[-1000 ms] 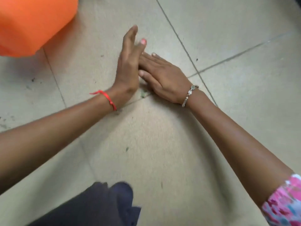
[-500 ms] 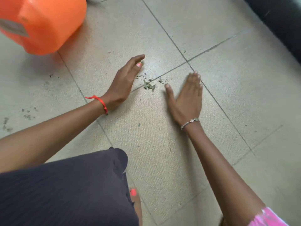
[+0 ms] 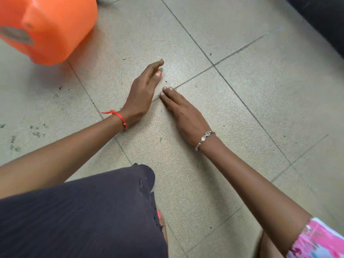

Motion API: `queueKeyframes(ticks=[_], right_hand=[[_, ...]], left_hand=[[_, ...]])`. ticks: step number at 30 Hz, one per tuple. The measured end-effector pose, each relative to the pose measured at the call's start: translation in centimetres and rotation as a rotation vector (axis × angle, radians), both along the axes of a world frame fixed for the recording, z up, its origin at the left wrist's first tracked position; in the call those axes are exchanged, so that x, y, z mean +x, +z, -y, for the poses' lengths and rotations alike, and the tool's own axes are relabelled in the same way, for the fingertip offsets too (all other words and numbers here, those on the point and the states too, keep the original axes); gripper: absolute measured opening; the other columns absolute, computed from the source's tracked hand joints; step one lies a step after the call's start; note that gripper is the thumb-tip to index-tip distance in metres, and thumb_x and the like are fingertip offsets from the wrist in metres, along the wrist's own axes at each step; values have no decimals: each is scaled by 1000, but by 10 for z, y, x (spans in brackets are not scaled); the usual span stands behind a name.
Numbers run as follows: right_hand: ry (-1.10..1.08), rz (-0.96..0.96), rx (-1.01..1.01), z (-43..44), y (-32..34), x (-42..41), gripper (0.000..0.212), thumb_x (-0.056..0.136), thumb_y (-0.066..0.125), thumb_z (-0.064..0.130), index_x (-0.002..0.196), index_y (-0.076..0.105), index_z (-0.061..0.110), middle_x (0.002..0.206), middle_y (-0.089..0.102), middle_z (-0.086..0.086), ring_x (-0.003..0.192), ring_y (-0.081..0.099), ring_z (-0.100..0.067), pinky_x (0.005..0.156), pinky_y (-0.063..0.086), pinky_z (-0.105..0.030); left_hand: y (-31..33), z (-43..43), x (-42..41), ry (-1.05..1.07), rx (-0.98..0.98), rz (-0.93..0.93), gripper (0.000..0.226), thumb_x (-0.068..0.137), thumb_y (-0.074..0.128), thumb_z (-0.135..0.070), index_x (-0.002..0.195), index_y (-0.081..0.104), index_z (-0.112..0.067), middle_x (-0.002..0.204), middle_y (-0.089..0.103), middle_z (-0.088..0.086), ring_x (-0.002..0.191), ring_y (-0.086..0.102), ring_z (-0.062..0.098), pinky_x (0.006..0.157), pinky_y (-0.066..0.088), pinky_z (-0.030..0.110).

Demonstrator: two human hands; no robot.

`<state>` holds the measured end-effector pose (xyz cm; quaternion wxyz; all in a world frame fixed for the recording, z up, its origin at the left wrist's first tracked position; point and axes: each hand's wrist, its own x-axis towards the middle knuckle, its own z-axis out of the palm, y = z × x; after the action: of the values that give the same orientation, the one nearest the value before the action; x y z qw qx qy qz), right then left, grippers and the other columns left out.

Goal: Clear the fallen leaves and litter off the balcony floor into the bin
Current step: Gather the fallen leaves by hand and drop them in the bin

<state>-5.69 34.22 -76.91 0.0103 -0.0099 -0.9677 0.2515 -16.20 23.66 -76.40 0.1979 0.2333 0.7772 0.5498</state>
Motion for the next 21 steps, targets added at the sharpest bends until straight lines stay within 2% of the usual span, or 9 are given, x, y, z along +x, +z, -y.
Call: queueKeyframes(ticks=[2, 4, 5, 7, 10, 15, 18, 20, 21], right_hand=[[16, -52, -3, -5, 0, 10, 41, 101, 33, 12, 142, 35, 11, 151, 29, 1, 141, 20, -10, 105, 2, -1], [20, -124, 17, -8, -4, 15, 34, 100, 37, 15, 130, 50, 6, 138, 47, -3, 131, 38, -13, 104, 19, -2], [27, -142, 31, -7, -4, 16, 28, 99, 39, 13, 118, 57, 3, 125, 56, -7, 121, 48, -18, 101, 34, -13], [23, -174, 144, -4, -8, 15, 19, 92, 45, 1, 92, 64, -5, 97, 62, -13, 94, 58, -26, 77, 53, -35], [-13, -234, 195, -3, -12, 11, 13, 81, 55, -8, 72, 62, -2, 77, 60, -11, 75, 58, -24, 52, 52, -35], [-72, -299, 187, -6, -9, -4, 14, 73, 63, -14, 67, 61, -2, 72, 60, -12, 69, 58, -24, 48, 51, -31], [-407, -298, -144, -4, 5, -20, 11, 78, 62, -8, 79, 71, -3, 82, 69, -13, 78, 63, -22, 69, 51, -24], [-615, -251, -510, 3, 22, -25, 12, 78, 65, -3, 85, 74, 1, 86, 73, -10, 79, 65, -13, 75, 50, -16], [-616, -252, -626, 16, 30, -24, 12, 77, 66, -2, 85, 75, 2, 86, 73, -9, 77, 66, -11, 75, 51, -16]], left_hand=[[-1, -1, 1, -4, -12, -9, 38, 101, 36, -21, 139, 43, -16, 141, 47, -3, 126, 41, -3, 97, 29, 0], [-2, -2, 2, -1, -16, -4, 39, 101, 37, -22, 138, 43, -15, 139, 48, -2, 126, 43, -1, 96, 31, 0], [-2, -2, 2, 5, -15, -1, 39, 101, 38, -23, 138, 44, -15, 138, 49, -2, 126, 44, 0, 96, 31, 0], [-2, -3, 3, 16, -20, 9, 38, 100, 38, -23, 137, 44, -15, 136, 50, -2, 124, 45, -1, 97, 32, 2], [0, -5, 7, 19, -19, 38, 38, 99, 39, -23, 136, 46, -13, 134, 51, -2, 120, 46, -1, 98, 33, 4], [8, -3, 14, 133, 133, 213, 38, 92, 40, -29, 122, 54, -11, 125, 56, -2, 121, 50, 6, 105, 36, 18], [19, 1, 24, 236, 280, 416, 30, 100, 36, -24, 121, 53, -10, 123, 58, 0, 124, 50, 9, 103, 39, 17], [26, 6, 28, 323, 425, 635, 33, 101, 32, -27, 117, 53, -8, 123, 59, 6, 123, 52, 15, 101, 41, 20], [29, 10, 29, 367, 499, 747, 36, 100, 31, -31, 115, 53, -7, 123, 60, 11, 121, 55, 19, 101, 42, 24]])
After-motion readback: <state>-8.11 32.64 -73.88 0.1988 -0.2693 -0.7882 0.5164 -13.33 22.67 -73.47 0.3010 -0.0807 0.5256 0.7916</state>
